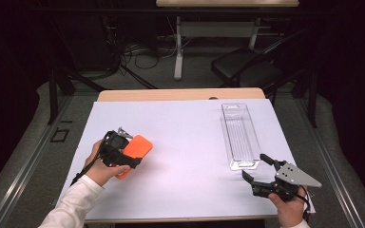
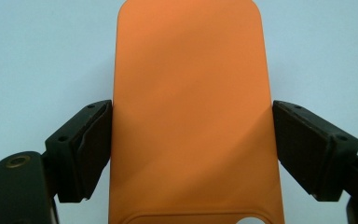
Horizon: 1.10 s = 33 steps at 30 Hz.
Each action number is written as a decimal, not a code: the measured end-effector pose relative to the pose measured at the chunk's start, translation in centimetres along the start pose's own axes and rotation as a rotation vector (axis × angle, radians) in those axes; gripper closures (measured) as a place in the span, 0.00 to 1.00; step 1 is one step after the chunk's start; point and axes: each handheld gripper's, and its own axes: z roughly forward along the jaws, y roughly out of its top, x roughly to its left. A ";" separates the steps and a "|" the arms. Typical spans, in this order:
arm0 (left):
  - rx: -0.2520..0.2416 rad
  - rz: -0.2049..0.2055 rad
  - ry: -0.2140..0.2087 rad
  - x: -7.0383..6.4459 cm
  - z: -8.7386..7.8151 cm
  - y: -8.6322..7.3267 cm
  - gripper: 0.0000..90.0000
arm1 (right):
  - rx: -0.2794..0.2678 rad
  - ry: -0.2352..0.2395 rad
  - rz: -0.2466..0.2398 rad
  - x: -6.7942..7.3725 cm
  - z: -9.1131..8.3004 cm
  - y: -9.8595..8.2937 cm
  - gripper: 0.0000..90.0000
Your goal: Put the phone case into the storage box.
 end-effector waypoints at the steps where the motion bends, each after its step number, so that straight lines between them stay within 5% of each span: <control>1: 0.000 0.011 -0.005 -0.3 -0.1 0.2 0.18 | 0.000 -0.001 0.000 0.0 0.0 0.0 0.16; 17: 0.001 0.123 -0.076 -4.1 -0.1 2.9 0.18 | 0.001 0.004 0.000 0.0 0.1 0.0 0.16; 33: -0.008 0.215 -0.143 -6.3 0.1 4.7 0.18 | 0.004 0.014 -0.005 0.2 0.1 0.2 0.16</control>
